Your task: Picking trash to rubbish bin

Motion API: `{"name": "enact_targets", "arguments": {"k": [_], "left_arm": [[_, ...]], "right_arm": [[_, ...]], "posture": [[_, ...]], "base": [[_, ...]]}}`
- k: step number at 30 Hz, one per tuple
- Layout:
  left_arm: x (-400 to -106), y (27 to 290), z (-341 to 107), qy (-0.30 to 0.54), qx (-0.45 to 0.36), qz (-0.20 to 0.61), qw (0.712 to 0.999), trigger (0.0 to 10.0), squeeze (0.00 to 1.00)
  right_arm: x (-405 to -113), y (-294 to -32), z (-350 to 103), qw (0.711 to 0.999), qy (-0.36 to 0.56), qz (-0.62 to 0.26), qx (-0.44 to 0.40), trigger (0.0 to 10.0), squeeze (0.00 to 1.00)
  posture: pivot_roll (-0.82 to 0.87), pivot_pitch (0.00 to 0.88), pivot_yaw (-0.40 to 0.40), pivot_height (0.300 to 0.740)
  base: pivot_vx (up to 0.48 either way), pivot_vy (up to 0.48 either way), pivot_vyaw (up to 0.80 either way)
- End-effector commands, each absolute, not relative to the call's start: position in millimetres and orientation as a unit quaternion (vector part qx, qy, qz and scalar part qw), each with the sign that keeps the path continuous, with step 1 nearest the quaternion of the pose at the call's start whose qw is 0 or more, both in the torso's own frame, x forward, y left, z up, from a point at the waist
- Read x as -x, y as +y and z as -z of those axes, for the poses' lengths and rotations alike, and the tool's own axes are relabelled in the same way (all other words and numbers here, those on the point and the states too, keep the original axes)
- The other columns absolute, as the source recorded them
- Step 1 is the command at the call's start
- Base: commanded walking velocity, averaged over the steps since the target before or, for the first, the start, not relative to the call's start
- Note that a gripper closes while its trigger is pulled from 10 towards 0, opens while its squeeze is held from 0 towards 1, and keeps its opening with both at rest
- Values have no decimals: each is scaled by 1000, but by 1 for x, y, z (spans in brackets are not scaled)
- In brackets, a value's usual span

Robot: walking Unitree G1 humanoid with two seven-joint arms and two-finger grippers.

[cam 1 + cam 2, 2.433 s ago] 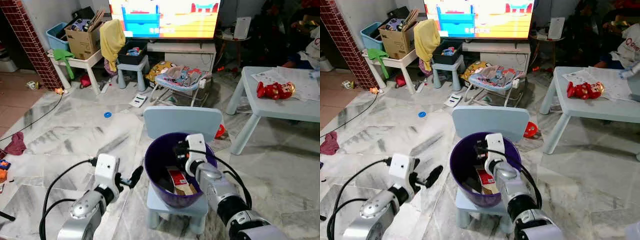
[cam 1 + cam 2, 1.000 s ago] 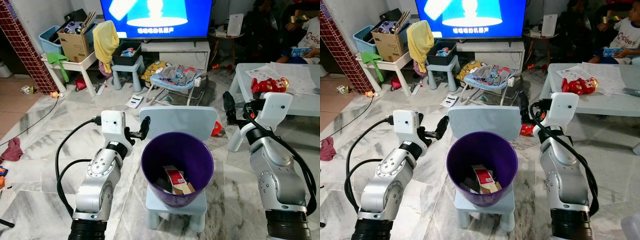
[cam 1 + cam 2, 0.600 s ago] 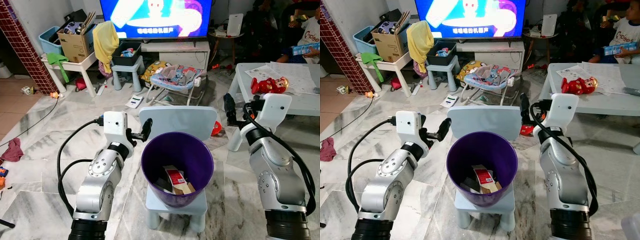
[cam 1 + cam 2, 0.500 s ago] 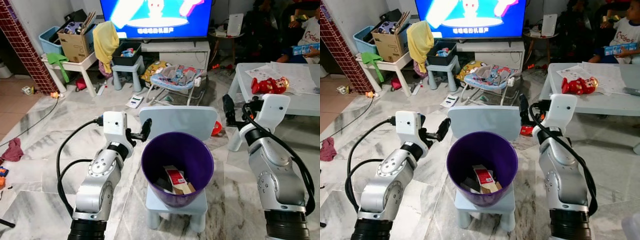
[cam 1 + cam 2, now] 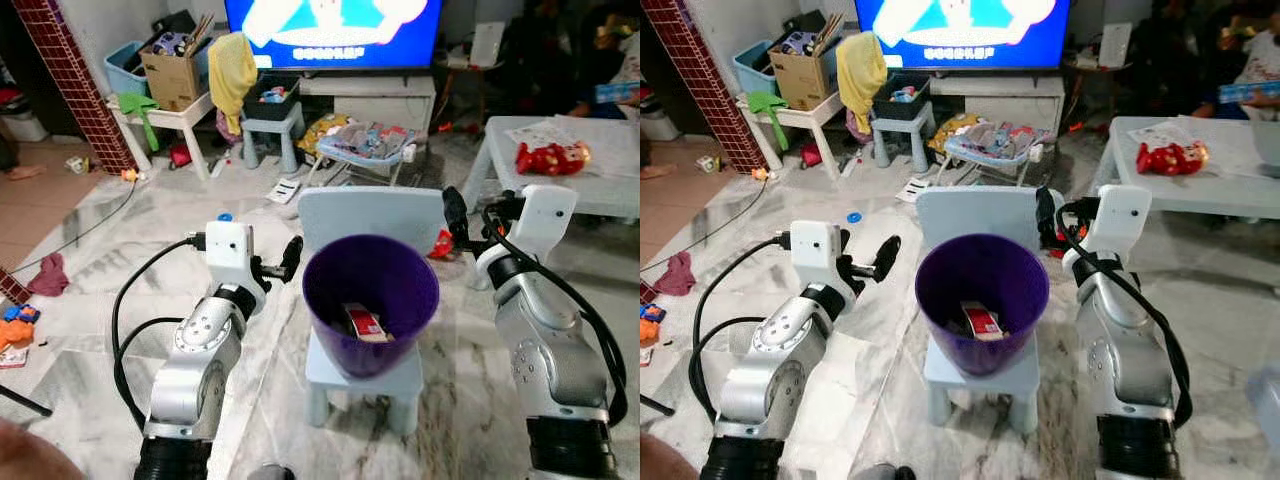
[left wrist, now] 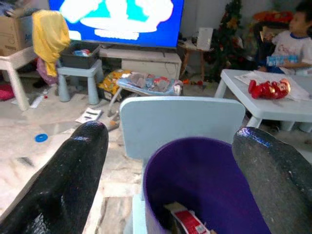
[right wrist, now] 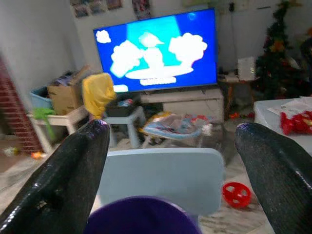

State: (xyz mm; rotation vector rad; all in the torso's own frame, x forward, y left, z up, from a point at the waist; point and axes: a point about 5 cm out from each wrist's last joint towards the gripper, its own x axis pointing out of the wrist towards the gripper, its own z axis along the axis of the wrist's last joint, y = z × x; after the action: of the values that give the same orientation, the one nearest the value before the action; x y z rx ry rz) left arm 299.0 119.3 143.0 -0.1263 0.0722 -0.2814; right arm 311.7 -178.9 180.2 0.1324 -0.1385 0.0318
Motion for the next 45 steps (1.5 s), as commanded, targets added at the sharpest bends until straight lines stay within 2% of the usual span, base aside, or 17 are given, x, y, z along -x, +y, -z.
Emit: {"name": "enact_targets", "arguments": {"k": [1,45], "left_arm": [[-299,121,-144,37,60,140,988,10000,0],[-299,117,-141,42,65,146,986,10000,0]], "right_arm": [[-313,-176,-184,995,-72,-21,-68,10000,0],[-313,-180,-184,995,-70,-15,-64,10000,0]], "posture": [[11,0,53,740],[0,0,48,740]], "base": [[-356,0,0],[-353,0,0]]}}
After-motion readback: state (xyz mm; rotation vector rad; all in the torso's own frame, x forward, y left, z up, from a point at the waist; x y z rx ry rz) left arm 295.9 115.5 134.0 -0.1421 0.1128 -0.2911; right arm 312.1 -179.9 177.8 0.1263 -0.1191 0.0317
